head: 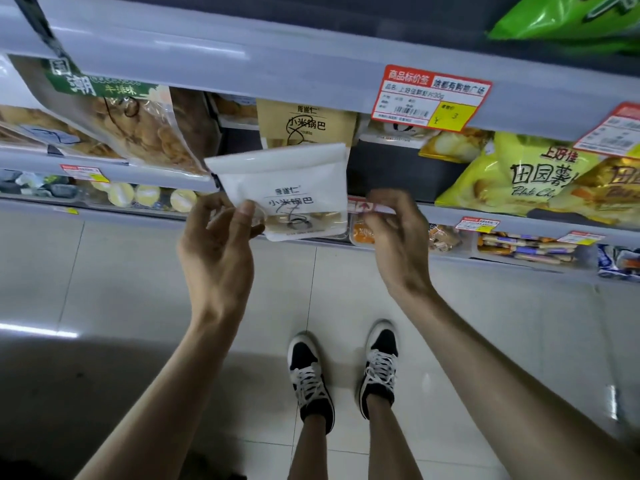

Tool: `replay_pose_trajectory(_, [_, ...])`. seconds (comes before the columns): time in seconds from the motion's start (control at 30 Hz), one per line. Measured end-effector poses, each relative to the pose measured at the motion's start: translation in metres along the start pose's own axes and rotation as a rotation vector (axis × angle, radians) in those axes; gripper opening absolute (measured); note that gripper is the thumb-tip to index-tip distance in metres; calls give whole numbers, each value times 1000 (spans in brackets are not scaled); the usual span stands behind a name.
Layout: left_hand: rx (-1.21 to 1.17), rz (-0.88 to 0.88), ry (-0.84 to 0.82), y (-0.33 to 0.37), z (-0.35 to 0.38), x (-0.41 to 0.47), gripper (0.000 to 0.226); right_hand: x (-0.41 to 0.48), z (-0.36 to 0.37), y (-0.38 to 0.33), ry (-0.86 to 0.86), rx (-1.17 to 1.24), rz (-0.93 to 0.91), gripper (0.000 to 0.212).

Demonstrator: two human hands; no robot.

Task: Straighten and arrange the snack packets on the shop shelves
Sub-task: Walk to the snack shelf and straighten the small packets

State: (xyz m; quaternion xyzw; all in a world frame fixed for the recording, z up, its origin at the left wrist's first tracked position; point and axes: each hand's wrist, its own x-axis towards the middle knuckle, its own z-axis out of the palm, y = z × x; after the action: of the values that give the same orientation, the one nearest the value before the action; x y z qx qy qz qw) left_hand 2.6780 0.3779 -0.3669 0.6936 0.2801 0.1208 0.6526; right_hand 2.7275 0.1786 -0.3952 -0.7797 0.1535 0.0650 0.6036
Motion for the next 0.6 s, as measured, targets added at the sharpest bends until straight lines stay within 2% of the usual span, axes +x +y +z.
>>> replay_pose_trajectory(0.13, [20,-5,-74,0,38,-11,12,-27,-21,16,-21,-39,-45,25])
replay_pose_trajectory(0.43, [59,80,-181,17,123,-20,13,6,-54,16,234,-24,-96,16])
replay_pose_trajectory(0.6, [-21,97,-157,22,156,-8,17,26,-53,5,292,3,-119,24])
